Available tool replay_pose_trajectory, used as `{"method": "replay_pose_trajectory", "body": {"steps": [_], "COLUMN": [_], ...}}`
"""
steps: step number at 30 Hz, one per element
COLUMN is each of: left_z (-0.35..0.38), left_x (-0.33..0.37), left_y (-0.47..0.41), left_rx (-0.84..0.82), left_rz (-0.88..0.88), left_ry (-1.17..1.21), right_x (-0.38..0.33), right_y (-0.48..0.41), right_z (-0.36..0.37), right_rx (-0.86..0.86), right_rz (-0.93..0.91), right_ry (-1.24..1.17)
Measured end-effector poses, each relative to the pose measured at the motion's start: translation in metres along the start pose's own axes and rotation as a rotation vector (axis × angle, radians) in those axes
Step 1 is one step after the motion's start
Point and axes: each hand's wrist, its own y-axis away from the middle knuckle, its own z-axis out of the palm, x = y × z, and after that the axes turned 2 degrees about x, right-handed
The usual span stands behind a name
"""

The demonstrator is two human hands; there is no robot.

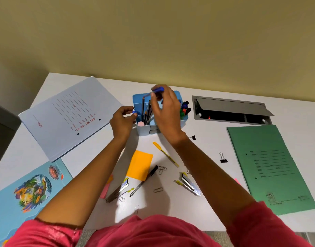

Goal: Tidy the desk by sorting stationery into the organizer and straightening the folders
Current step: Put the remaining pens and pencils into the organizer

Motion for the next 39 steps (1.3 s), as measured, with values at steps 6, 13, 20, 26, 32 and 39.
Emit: {"method": "replay_pose_trajectory", "body": {"steps": [6, 13, 20, 26, 32, 39], "left_z": [0.005, 0.006, 0.023, 0.024, 0.016, 0.009], "left_x": [0.008, 0.009, 0.002, -0.007, -0.012, -0.01], "left_y": [-0.004, -0.005, 0.018, 0.026, 0.022, 0.009], "left_rx": [0.022, -0.05, -0.077, -0.008, 0.127, 0.077], "left_rz": [0.02, 0.159, 0.548, 0.493, 0.343, 0.186], "left_ry": [-0.037, -0.235, -0.858, -0.778, -0.603, -0.354], "right_x": [0.011, 0.008, 0.011, 0.02, 0.027, 0.024], "right_y": [-0.018, -0.02, -0.032, -0.045, -0.043, -0.042], "right_z": [0.032, 0.026, 0.012, 0.015, 0.031, 0.035], "right_rx": [-0.194, 0.03, 0.169, -0.009, -0.371, -0.494], "right_rz": [-0.012, 0.038, 0.045, 0.118, 0.088, 0.164], "right_ry": [0.149, 0.0, -0.041, -0.012, 0.23, 0.244]}}
